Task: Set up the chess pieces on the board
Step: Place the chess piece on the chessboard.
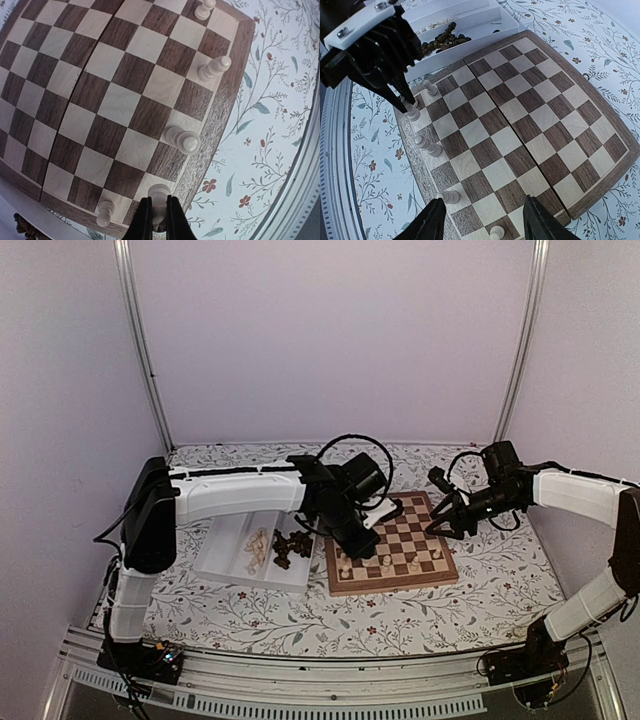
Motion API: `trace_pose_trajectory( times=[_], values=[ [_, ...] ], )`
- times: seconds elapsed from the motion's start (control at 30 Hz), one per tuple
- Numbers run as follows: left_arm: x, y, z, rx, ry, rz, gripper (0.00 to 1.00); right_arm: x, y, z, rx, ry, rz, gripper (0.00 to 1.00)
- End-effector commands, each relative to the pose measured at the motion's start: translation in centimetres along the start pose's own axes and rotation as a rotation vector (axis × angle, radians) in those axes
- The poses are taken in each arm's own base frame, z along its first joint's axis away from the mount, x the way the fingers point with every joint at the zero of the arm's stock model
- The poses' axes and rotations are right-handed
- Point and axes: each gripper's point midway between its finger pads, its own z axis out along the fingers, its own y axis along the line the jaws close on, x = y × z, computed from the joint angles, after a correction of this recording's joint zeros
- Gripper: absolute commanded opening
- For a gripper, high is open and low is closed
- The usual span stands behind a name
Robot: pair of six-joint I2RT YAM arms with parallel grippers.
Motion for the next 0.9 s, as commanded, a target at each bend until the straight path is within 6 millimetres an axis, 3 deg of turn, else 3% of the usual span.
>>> trace_pose_trajectory(
  times=[0.0, 0.27, 0.5, 0.77, 0.87],
  values=[
    [0.9, -0.5, 0.4, -0.011, 0.050, 0.036, 0.05, -0.9, -0.3, -0.5, 0.019, -0.013, -0.017, 0.55],
    [2.3, -0.9, 1.3, 0.014, 0.107, 0.027, 0.05, -0.8, -0.3, -0.5, 0.018, -0.012, -0.016, 0.56],
    [2.3, -1.1, 2.0, 0.012, 0.112, 0.023, 0.06, -0.9, -0.3, -0.5, 0.018, -0.014, -0.017, 0.56],
    [2.5, -0.7, 2.5, -0.008, 0.120, 0.020, 0.10, -0.8, -0.3, -0.5, 0.016, -0.014, -0.016, 0.56],
    [2.5, -0.6, 2.5, -0.010, 0.120, 0.015, 0.16, -0.8, -0.3, -0.5, 0.017, -0.014, -0.015, 0.56]
  ],
)
